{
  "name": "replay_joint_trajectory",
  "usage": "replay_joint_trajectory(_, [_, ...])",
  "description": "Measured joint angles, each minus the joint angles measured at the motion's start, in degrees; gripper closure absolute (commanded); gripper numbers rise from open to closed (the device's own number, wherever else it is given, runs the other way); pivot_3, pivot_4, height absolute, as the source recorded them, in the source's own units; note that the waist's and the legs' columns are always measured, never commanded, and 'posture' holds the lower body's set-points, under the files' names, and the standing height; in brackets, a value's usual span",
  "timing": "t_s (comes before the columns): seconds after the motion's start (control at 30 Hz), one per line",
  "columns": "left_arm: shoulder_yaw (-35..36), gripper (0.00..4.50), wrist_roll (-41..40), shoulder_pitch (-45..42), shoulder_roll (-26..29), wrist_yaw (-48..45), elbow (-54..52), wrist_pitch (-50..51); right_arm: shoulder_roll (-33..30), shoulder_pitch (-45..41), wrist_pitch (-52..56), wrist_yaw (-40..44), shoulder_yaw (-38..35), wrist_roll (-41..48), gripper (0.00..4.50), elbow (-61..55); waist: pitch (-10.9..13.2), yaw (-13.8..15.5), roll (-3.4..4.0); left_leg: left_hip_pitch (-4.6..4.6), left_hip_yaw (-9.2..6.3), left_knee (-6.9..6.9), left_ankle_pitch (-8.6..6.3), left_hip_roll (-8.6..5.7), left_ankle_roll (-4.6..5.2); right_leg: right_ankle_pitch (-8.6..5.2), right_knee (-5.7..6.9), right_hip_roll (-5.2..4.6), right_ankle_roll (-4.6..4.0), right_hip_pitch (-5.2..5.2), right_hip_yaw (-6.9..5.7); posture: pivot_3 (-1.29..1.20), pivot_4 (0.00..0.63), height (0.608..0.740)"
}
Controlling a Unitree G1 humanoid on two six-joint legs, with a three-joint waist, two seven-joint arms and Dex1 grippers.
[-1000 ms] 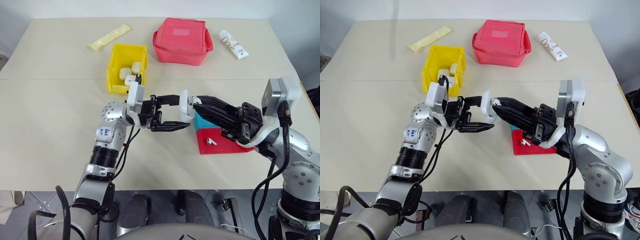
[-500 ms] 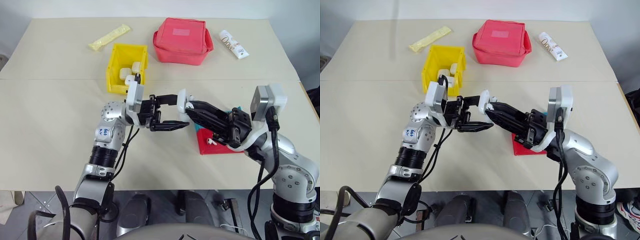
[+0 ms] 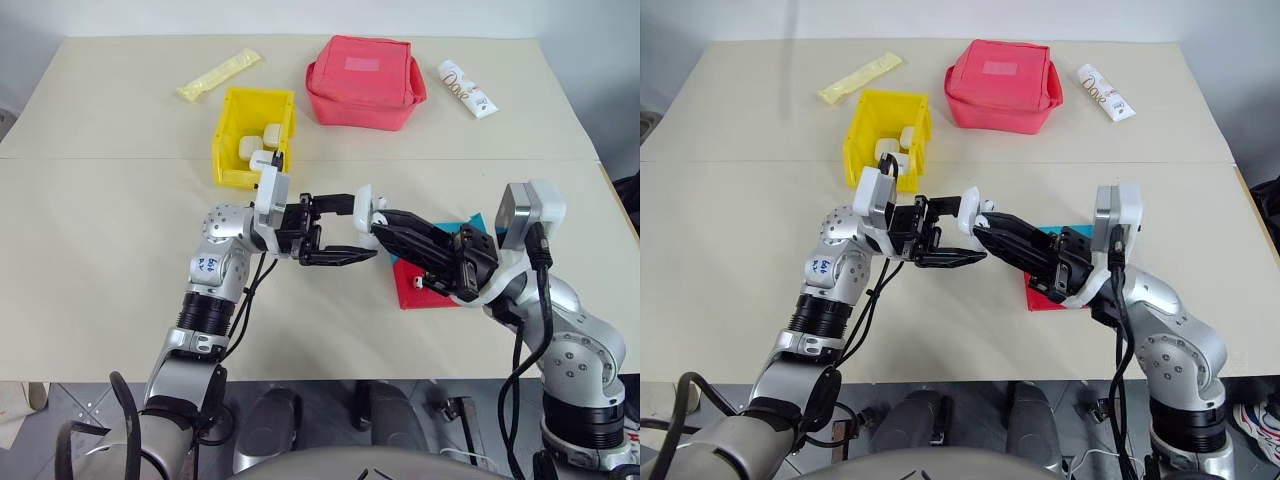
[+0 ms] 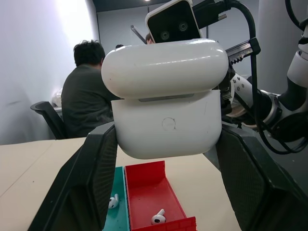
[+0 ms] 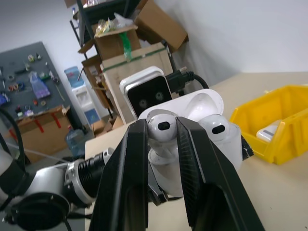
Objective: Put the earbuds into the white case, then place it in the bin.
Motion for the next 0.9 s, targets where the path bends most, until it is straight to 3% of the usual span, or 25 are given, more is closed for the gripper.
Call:
replay_joint_trajectory(0.57, [0.2,1.76,1.5,0.2,0.2,-0.3,0.8,-0.8,-3.3,-2.0,3.1,0.2,0.2,0.2,4.03,1.3,0.0,0.0,0.0,-0.01,-0.02,0.0,-0.01,0.0,0.0,0.0,-0.03,-0.04,0.0,0.0,0.08,0.0,0.15,0.74])
replay_joint_trajectory(0.7, [0.9,1.76,1.5,0.2,0.1,-0.3,1.1,-1.1,-4.2,-1.9,3.3,0.1,0.0,0.0,2.72,1.6,0.0,0.1,0.0,-0.02,-0.02,0.0,-0.01,0.0,0.0,0.0,-0.04,-0.04,0.0,0.01,0.09,0.0,0.15,0.74])
replay_joint_trajectory(0.9, [1.6,1.76,1.5,0.1,0.1,-0.4,1.1,-1.1,-4.3,-2.5,3.4,-0.7,-0.3,0.0,2.72,1.5,0.0,0.1,0.0,-0.02,-0.03,0.0,-0.01,0.01,0.0,0.0,-0.04,-0.04,0.0,0.01,0.09,0.0,0.15,0.74])
